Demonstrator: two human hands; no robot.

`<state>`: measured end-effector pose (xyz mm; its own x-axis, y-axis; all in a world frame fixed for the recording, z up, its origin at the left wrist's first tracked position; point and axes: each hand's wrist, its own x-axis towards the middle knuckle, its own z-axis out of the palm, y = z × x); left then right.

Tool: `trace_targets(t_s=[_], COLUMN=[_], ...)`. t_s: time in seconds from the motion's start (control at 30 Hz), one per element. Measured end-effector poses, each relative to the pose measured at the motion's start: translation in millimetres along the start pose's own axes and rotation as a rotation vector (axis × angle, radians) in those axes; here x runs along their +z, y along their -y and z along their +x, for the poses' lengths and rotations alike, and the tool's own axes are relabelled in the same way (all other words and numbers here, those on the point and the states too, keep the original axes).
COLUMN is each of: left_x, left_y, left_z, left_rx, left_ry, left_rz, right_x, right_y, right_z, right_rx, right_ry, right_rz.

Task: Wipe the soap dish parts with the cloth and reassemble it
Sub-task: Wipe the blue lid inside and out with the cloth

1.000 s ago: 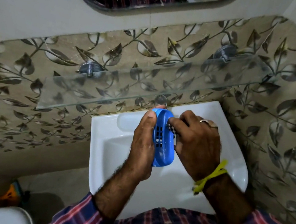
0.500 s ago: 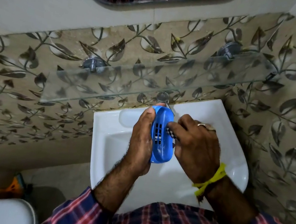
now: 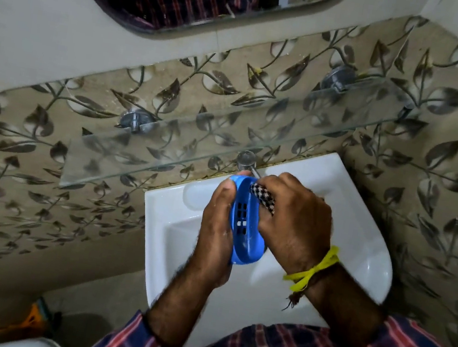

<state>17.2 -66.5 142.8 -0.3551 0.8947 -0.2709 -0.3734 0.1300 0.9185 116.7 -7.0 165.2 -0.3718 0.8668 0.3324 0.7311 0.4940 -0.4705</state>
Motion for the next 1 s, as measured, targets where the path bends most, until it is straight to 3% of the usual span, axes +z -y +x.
trace_targets(t_s=[0.13,0.23,0.3,0.4,0.53,0.67,0.83,1.0], left_x=[6,5,6,8,10,7,13,5], left_y=[5,10,10,13,14,5,6,4], left_z=[-2,0,1,1,0,5,2,5], left_rx=[0.109,0.206,0.244,0.287,0.298,0.266,0.226,0.221], left_ry=[0.003,-0.020,-0.032,-0.038,0.000,0.013,0.002,0.048], left_rz=[0.102,0.162,0.175,0.178,0.192,0.128,0.057,0.054], right_x=[-8,-8,-6,-8,-23,-27,-26,-26], right_y=[3,-3,-5,0,-1,5,4,3], right_z=[7,13,12,13,17,12,13,13], right_rx=[0.386,0.819,1.098,1.283,1.298,1.148,1.110,0.896], right_ry=[0.126,0.173,0.299,0.459,0.600,0.664,0.585,0.530], right_rz=[0.229,0.909,1.380,1.652,1.799,1.793,1.781,1.654])
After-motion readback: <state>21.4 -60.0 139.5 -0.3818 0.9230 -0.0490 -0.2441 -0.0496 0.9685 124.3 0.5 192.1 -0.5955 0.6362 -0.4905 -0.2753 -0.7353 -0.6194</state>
